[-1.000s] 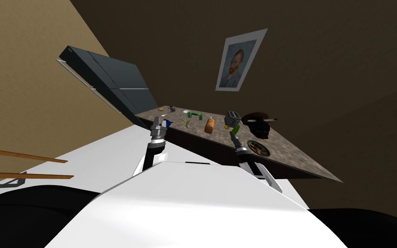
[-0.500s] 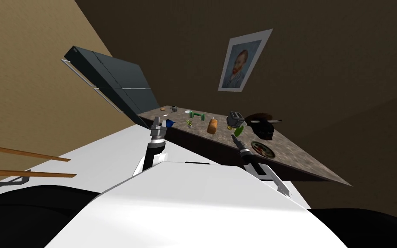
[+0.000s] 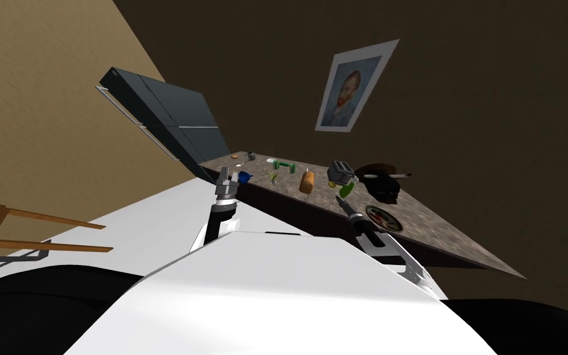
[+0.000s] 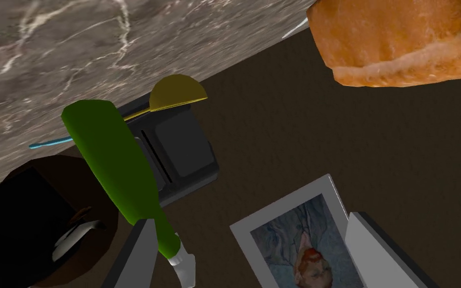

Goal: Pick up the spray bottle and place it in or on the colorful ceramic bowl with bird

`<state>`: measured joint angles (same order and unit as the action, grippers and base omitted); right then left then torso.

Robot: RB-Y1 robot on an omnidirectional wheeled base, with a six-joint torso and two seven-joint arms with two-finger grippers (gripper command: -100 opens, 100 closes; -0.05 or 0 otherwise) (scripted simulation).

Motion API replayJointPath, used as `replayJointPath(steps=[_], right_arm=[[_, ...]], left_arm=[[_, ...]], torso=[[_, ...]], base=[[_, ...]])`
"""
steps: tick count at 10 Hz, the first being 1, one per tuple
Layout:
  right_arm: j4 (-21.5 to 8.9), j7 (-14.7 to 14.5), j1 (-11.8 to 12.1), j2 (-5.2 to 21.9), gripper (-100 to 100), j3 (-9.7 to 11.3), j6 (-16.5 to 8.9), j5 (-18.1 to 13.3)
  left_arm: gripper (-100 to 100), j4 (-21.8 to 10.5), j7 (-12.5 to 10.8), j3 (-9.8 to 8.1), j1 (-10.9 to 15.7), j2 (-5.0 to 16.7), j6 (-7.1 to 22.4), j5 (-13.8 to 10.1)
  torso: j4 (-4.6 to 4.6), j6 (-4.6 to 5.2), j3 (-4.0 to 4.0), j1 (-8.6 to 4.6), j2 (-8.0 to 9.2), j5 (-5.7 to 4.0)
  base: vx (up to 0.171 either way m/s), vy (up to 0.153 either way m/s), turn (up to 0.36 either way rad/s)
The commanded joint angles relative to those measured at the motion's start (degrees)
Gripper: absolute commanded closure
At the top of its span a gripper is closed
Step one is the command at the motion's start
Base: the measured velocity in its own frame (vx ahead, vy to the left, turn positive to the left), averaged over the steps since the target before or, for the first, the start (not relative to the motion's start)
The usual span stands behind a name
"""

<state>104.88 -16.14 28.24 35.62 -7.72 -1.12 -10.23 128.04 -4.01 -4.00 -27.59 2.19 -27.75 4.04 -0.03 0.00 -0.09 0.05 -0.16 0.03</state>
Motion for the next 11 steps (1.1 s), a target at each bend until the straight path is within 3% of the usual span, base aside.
replayJointPath(steps=[1, 11], right_arm=[[-1.7, -0.4, -0.4, 0.3, -100, -0.1, 0.1, -0.5], [-10.5, -2.6, -4.6, 11.7, -100, -1.5, -6.9, -4.4]], left_arm=[[0, 0.0, 0.0, 0.00, 0.0, 0.0, 0.0, 0.0], [0, 0.0, 0.0, 0.00, 0.0, 0.0, 0.0, 0.0]], torso=[[0.00, 0.00, 0.00, 0.00, 0.00, 0.00], [0.00, 0.00, 0.00, -0.14, 0.00, -0.04]], base=[[0.033, 0.009, 0.009], [0.048, -0.012, 0.032]])
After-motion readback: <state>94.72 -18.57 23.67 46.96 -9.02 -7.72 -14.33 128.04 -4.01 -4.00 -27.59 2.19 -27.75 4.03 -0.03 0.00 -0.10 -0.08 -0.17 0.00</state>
